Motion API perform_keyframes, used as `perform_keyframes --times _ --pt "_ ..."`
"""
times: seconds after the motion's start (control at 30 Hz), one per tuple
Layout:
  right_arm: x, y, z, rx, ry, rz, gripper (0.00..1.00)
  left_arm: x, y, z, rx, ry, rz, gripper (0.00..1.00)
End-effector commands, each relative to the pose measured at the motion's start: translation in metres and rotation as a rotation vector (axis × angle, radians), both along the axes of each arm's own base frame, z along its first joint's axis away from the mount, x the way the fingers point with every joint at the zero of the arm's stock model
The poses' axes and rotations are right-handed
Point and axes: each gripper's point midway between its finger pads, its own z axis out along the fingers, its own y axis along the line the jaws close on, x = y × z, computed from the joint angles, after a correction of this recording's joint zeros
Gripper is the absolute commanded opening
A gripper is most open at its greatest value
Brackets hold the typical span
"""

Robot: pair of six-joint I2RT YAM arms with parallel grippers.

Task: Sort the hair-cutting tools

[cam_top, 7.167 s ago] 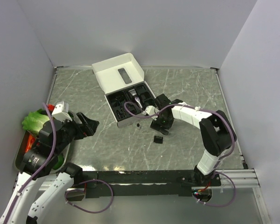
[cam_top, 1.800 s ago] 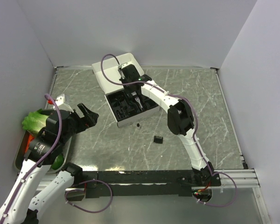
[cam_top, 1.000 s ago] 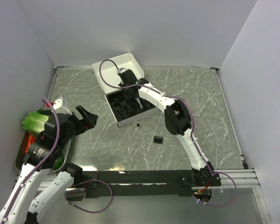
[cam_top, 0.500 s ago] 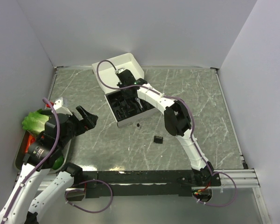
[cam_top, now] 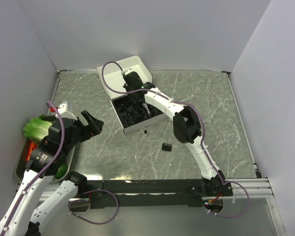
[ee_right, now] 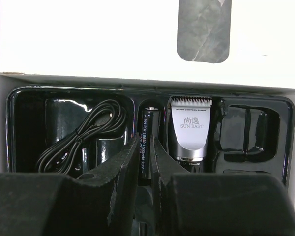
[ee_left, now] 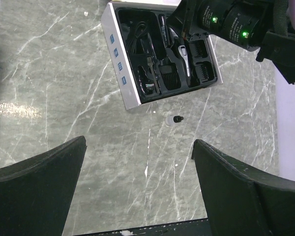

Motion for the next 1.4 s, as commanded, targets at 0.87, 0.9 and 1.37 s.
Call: perform_keyframes --times 0.87,0.9,1.37 --pt "0.0 -0.014 -0.006 0.03 0.089 -0.046 0.19 -0.007 0.001 0.013 -0.046 -0.04 0.005 0.97" --pt "0.003 -0.01 -0.001 0.038 0.08 -0.041 0.19 -0.009 0.001 0.015 -0.055 -0.048 0.004 0.97" --pt "-0.021 -0.023 -0.078 -0.056 0.245 -0.046 0.21 -0.007 -0.001 0.007 -0.056 -0.032 0.002 0.97"
